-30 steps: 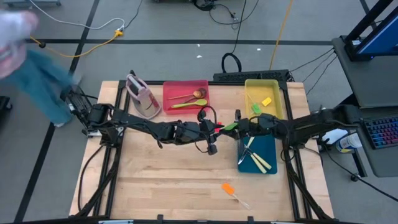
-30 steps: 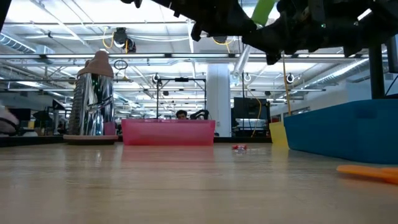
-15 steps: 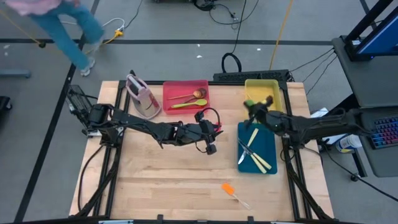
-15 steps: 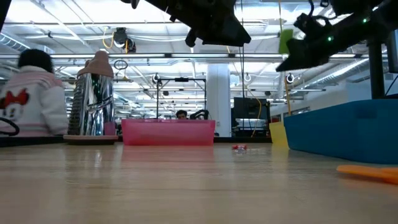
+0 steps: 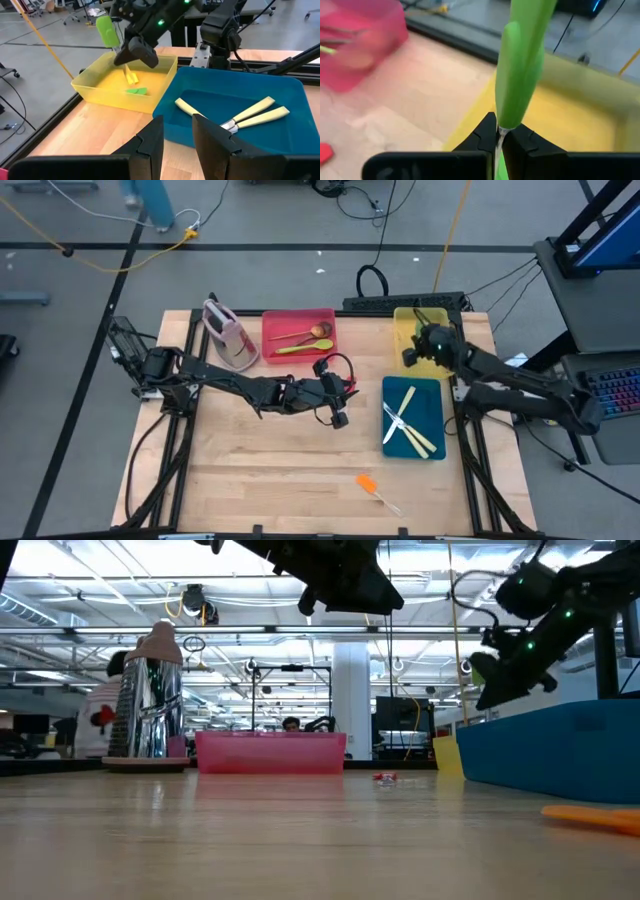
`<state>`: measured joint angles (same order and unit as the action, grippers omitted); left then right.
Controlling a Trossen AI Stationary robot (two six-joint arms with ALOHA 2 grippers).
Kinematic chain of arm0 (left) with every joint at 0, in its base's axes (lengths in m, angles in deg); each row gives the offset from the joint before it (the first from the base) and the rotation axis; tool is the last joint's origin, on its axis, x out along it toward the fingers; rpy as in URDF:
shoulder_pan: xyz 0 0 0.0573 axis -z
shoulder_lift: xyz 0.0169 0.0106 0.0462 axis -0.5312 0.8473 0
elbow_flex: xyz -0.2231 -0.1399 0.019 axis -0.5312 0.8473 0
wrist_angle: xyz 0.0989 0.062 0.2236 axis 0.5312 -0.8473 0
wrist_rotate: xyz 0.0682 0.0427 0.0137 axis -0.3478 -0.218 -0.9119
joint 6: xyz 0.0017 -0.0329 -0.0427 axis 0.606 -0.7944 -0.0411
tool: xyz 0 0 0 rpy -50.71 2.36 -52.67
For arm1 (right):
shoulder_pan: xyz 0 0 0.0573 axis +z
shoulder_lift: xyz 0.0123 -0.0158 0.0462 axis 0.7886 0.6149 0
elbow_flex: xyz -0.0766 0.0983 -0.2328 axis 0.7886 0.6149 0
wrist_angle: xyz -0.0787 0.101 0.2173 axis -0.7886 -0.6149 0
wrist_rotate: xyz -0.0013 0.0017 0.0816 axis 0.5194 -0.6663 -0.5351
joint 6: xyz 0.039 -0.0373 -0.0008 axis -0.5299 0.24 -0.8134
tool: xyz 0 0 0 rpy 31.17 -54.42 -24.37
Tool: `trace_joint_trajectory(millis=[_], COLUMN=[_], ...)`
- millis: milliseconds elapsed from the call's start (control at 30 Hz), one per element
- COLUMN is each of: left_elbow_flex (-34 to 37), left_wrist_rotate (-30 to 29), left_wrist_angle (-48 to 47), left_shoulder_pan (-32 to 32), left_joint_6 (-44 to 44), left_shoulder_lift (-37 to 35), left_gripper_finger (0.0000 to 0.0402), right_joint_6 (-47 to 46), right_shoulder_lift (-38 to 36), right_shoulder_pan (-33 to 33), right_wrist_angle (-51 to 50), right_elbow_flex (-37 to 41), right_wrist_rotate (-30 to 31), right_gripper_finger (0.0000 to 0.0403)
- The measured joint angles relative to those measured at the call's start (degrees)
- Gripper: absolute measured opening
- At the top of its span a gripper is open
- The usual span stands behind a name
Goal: Pick & Place Kitchen Items
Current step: Put the green spatula into the yellow bin
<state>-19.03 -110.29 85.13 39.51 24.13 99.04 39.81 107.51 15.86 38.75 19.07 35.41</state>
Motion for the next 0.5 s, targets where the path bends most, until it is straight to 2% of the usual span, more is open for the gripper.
trace_joint_trajectory(millis=[133,300,500], left_elbow_flex=[0.0,0.0,0.0], left_wrist_rotate=[0.0,0.0,0.0], left_wrist_angle=[0.0,0.0,-0.1], left_shoulder_pan=[0.0,0.0,0.0], left_joint_6=[0.0,0.0,0.1], left_shoulder_lift=[0.0,0.0,0.0], left_gripper_finger=[0.0108,0.0108,0.0108], right_joint_6=[0.0,0.1,0.0], right_shoulder_lift=[3.2,7.9,12.8], right_shoulder_pan=[-8.5,-16.0,-21.5], right_wrist_angle=[-0.9,-0.9,0.2], right_elbow_flex=[0.0,0.0,-0.2], right_wrist_rotate=[-10.4,-20.6,-23.0], right_gripper_finger=[0.0008,0.0008,0.0008])
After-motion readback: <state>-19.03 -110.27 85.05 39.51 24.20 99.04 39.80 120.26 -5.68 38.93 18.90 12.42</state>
